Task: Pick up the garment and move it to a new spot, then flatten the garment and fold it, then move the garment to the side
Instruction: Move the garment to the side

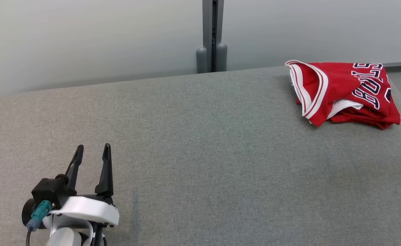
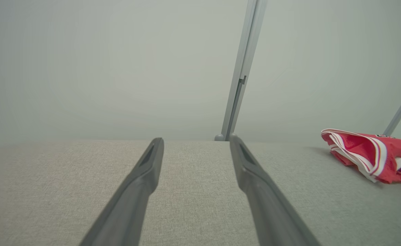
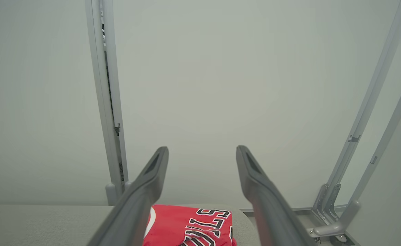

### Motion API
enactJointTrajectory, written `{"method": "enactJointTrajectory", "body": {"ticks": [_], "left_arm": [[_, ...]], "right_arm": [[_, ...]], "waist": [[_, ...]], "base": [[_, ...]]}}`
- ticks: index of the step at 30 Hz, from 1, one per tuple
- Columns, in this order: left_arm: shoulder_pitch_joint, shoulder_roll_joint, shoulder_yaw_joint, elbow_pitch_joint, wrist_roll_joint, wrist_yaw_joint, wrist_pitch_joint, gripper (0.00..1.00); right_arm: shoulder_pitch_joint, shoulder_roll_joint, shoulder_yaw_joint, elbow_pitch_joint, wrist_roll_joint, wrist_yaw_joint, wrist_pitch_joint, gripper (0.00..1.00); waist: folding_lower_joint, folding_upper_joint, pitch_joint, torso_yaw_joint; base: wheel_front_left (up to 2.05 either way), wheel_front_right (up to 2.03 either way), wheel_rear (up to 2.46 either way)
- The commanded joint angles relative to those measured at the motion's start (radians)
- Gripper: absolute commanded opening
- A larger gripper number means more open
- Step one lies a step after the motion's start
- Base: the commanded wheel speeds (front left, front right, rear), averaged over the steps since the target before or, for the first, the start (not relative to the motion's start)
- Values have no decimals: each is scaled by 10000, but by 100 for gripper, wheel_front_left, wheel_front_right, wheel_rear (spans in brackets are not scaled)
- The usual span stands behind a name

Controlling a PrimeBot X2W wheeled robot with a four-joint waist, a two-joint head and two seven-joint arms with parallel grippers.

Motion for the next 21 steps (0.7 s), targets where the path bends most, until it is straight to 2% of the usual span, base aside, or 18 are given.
{"method": "enactJointTrajectory", "body": {"ticks": [1,5,11,17,21], "left_arm": [[127,54,43,-73,-32,59,-48,100],[388,60,53,-344,-80,119,-37,100],[649,67,207,-610,-151,8,-33,100],[910,-89,596,-1022,47,194,-33,100],[1126,-154,810,-1136,128,104,-34,100]], "right_arm": [[480,-27,-252,-347,-110,5,-46,100],[2442,174,-1766,-2321,-743,5,-43,100],[5471,1286,-3610,-4945,-1729,5,-45,100],[7579,2567,-4542,-6825,-2510,5,-46,100],[8295,3144,-4421,-7593,-2509,6,-48,100]], "waist": [[0,0,-108,39],[0,0,-220,157],[0,0,-287,318],[0,0,-385,423],[0,0,-408,473]], "base": [[0,0,0],[0,0,0],[0,0,0],[0,0,0],[0,0,0]]}}
